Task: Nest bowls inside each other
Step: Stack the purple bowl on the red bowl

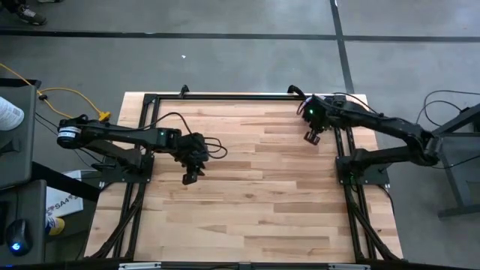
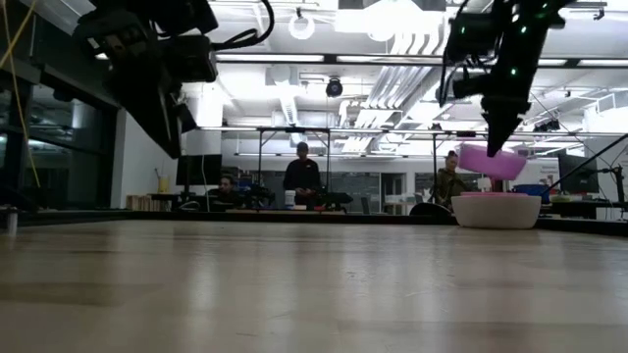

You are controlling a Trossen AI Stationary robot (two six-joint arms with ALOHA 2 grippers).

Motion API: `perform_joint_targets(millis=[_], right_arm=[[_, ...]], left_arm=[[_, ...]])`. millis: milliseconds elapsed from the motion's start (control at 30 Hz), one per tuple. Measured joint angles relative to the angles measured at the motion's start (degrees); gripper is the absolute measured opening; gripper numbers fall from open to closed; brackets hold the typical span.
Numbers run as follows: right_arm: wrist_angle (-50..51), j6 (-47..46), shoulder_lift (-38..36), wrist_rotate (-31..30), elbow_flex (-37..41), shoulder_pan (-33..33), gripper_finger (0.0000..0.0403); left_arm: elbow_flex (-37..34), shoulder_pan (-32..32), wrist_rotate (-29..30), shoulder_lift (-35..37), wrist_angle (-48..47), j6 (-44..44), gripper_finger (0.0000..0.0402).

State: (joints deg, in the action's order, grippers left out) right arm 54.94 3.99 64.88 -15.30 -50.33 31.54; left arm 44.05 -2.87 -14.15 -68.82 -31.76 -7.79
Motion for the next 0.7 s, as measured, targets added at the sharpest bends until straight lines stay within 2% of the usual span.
perform_joint_targets(millis=[167,433,700], right_arm=[[-0.72,4.96,4.13,1.98,0.0,6.02,0.0003],[-4.04,10.41,9.55,2.06,-0.02,11.16,0.0003],[-4.71,14.28,10.61,0.77,-0.02,14.87,0.0003]], left_arm=[[0.02,0.0,-2.17,-0.02,1.26,0.88,0.015],[0.02,0.0,-2.25,-0.02,1.8,1.0,0.015],[0.07,0.0,-2.26,-0.02,1.84,1.05,0.015]])
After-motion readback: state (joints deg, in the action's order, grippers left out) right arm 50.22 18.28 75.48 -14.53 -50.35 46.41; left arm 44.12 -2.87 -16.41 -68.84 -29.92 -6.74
